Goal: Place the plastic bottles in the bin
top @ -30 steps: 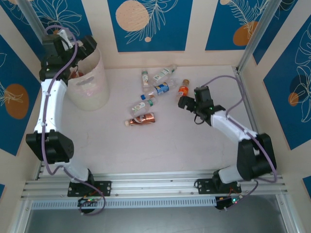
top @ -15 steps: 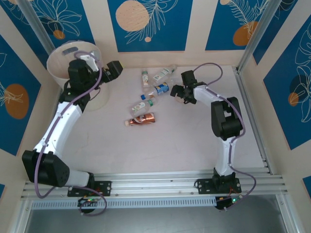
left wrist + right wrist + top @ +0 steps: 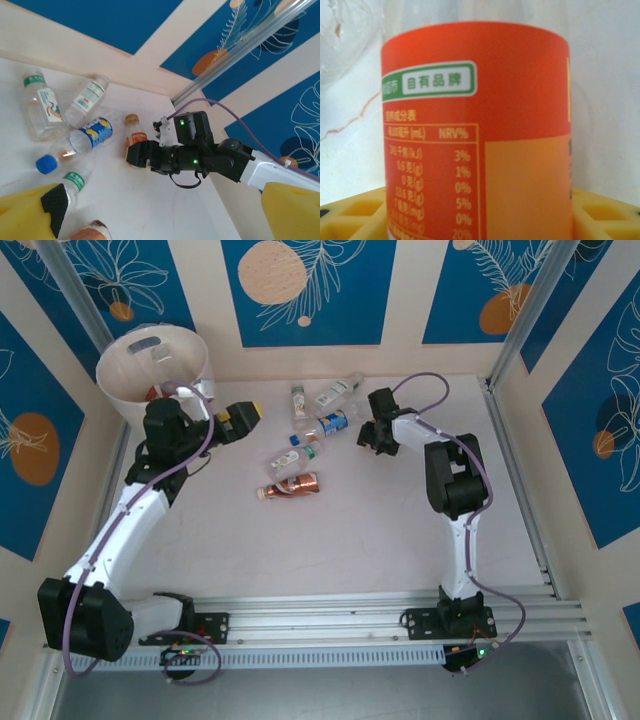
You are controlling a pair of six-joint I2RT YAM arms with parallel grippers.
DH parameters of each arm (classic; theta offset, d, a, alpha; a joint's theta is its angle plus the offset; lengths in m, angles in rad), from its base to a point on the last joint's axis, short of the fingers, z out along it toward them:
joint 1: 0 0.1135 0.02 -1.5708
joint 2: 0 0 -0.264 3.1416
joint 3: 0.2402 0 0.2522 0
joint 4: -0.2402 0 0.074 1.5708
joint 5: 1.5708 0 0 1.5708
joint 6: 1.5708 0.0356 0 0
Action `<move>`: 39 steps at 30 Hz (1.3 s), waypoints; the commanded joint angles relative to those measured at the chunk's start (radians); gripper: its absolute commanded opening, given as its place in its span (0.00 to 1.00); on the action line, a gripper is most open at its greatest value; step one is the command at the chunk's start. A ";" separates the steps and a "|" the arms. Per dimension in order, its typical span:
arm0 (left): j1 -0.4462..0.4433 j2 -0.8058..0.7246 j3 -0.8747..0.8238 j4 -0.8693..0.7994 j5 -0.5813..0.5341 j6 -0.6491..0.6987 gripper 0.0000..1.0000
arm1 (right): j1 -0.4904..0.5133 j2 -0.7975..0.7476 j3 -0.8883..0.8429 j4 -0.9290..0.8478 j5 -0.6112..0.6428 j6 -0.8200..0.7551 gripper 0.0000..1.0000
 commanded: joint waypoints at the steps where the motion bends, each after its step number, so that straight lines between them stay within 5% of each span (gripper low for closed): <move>1: -0.049 0.019 -0.016 0.051 0.067 0.010 1.00 | 0.007 -0.123 -0.096 0.083 0.007 -0.030 0.56; 11: -0.145 0.136 0.020 0.113 0.078 0.028 1.00 | 0.032 -0.441 -0.457 0.328 -0.058 -0.061 0.46; 25: -0.221 0.362 0.111 0.156 0.084 -0.056 1.00 | 0.107 -0.914 -0.869 0.502 -0.449 -0.115 0.46; 39: -0.294 0.512 0.262 0.160 0.074 -0.061 0.98 | 0.187 -0.893 -0.853 0.616 -0.690 -0.048 0.48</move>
